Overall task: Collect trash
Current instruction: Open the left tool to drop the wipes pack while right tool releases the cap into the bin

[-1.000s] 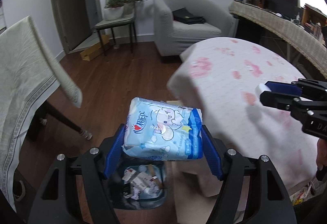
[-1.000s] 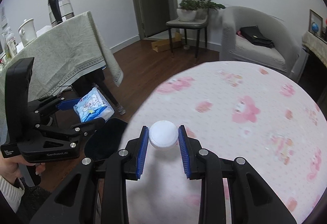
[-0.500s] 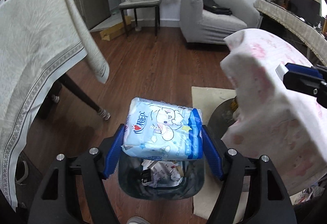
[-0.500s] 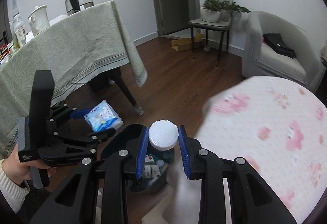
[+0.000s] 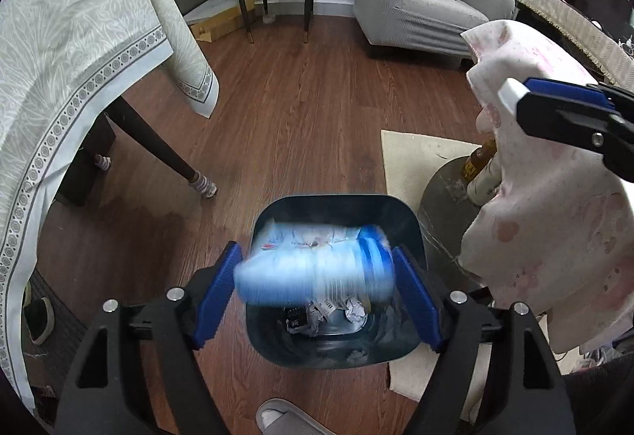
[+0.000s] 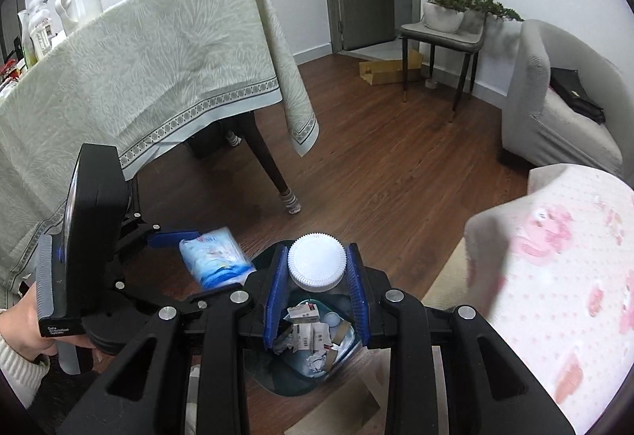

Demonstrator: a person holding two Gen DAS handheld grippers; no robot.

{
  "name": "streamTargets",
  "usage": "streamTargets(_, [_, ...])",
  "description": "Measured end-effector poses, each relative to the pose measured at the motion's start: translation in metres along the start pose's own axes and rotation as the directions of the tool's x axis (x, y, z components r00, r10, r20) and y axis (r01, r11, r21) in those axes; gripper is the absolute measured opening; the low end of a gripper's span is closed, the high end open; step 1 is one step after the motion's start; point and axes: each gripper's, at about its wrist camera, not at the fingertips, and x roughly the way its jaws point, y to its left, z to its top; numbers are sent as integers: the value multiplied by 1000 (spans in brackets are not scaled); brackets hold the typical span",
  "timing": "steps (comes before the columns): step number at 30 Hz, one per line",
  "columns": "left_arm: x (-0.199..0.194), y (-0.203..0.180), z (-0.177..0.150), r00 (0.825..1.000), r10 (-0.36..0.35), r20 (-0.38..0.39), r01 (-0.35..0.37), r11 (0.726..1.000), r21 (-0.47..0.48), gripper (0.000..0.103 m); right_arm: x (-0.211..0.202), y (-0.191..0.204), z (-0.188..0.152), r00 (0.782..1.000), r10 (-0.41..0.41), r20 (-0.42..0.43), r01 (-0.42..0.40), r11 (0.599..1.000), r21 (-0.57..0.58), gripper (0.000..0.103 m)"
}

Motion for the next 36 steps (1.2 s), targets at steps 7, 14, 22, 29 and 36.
streamTargets(7, [-2,15,2,1000,4,17,-3,1000,-13,84,28,9,3,999,8,-42,-9,1000,-20,30])
streamTargets(14, [-16,26,12,998,-2,69,5,999,-36,84,61,8,1,995,12,-103,-14,1000,-25,30])
streamTargets(22, [-34,35,25,992,2,128,6,998,-59,79,95,5,-6,985,32,-170,-35,999,-14,30])
streamTargets(29, [-49,42,36,983,11,182,5,996,-86,67,125,7,-23,965,52,-256,-54,999,-1,30])
streamTargets(36, [-62,36,43,975,12,222,6,997,-79,55,146,22,-48,928,33,-370,-57,997,-53,47])
